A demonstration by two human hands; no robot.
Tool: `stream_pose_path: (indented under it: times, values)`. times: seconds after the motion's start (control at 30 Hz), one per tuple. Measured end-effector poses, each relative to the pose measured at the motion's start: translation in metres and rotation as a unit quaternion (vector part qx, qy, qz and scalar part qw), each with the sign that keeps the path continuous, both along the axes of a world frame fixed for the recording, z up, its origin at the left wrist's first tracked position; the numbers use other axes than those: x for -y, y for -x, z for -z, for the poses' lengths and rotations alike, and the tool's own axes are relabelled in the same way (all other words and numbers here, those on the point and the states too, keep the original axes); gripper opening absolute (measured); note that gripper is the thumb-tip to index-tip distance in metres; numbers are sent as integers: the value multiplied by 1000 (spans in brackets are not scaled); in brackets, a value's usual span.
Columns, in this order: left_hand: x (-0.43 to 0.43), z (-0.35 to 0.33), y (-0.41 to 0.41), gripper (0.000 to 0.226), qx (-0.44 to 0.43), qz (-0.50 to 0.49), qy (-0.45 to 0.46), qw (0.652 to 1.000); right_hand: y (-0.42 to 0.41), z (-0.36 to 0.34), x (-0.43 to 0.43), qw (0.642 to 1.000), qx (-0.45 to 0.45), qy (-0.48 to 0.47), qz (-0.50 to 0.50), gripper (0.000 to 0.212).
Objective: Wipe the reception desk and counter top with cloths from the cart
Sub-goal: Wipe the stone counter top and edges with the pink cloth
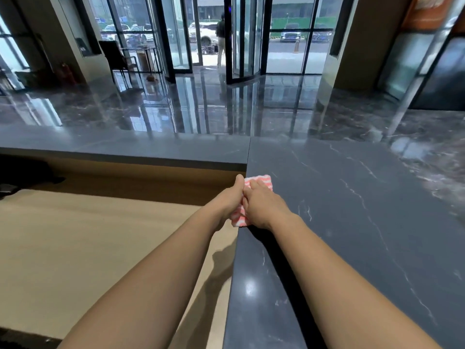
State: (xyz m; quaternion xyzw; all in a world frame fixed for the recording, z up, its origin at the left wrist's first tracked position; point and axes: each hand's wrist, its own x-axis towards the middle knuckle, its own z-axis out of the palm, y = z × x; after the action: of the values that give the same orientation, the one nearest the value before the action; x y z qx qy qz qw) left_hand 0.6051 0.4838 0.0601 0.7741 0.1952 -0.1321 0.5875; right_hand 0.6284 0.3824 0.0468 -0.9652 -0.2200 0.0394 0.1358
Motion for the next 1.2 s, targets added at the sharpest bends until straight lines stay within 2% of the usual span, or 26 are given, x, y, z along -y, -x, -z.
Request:
stream_pose_path:
  times: [0.23,0.47,0.73,1.0,1.2]
  values:
    - [-4,-4,-40,60,47,5,-25,999,-40,-2,-5,999,-12,21,30,46]
    - [-2,0,-40,53,79,11,10,997,-41,-4,-5,999,-5,15,39,44]
    - [5,2,20,50,98,1,21,995,15,2,7,1000,8,6,20,44]
    - [19,-1,98,48,89,-32,4,996,89,5,21,1000,10,24,-17,54]
    - [28,1,160,49,90,-55,-18,994,148,3,35,999,17,9,-48,46]
